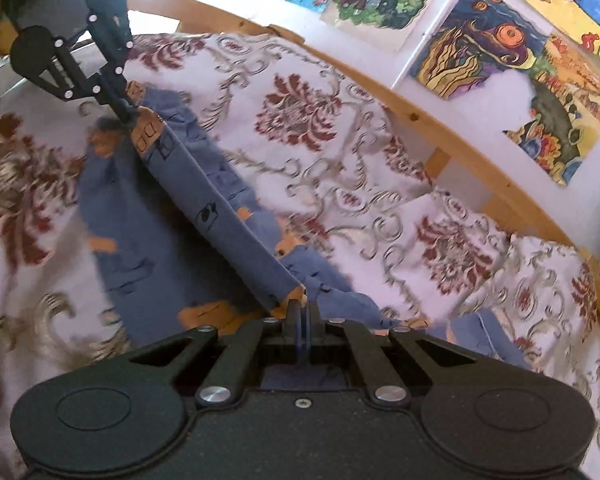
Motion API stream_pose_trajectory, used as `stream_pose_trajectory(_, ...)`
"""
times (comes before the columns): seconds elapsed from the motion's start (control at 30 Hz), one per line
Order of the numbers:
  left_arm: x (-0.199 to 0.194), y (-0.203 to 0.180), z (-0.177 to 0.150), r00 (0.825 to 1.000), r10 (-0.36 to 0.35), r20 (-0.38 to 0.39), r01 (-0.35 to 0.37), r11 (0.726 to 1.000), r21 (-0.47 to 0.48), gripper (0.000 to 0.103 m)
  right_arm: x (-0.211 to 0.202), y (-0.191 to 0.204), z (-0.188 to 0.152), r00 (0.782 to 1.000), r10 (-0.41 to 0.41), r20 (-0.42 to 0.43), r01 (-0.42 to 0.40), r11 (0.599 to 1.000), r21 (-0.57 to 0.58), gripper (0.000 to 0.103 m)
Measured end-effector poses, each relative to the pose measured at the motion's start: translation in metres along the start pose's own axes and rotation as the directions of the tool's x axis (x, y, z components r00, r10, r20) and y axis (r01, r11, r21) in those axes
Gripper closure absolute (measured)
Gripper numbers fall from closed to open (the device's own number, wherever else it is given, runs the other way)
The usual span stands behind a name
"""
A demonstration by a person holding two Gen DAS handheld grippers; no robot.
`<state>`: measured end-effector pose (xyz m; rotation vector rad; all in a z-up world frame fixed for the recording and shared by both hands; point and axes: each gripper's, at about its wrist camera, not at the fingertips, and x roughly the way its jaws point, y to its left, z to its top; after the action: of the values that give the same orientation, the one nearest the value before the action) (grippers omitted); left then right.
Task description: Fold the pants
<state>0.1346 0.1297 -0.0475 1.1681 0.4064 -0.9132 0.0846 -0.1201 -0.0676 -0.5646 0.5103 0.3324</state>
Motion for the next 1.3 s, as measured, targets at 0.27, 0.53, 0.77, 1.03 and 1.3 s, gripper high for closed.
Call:
stream_pose_trajectory(0.27, 0.007, -0.019, -0.016, 0.999, -0.022, -0.028, 0.024, 0.997, 0.071, 0.095, -0.013, 0.026, -0.009, 0.999, -0.023, -0.035, 0.021, 0.998, -0.064, 0.103)
stream_pose_trajectory(0.53, -0.007, -0.023, -0.014, 0.996, -0.06, -0.068, 0.067, 0.992, 0.108, 0.044, -0.002, 0.042, -0.026, 0.992, 0.034, -0.124, -0.044, 0.996, -0.078, 0.084)
stream_pose_trajectory(0.77, -0.036, 0.004, 0.003, 0.994, -0.044, -0.101, 0.049, 0.997, 0.054, 0.022, -0.019, 0.028, -0.021, 0.992, 0.075, -0.097, -0.074, 0.997, 0.017, 0.05)
stream_pose_trajectory(1.03, -0.026, 0.056, 0.072, 0.997, -0.034, 0.066, 0.063, 0.856, -0.513, 0.0, -0.017, -0.019, -0.023, 0.997, -0.053, -0.058, 0.062, 0.98, 0.187, 0.004)
stream_pose_trajectory(1.3, 0.045, 0.021, 0.152, 0.996, -0.063, 0.07, 0.094, 0.663, -0.743, 0.0, -0.023, -0.103, -0.046, 0.976, -0.166, -0.14, 0.2, 0.936, 0.288, 0.001)
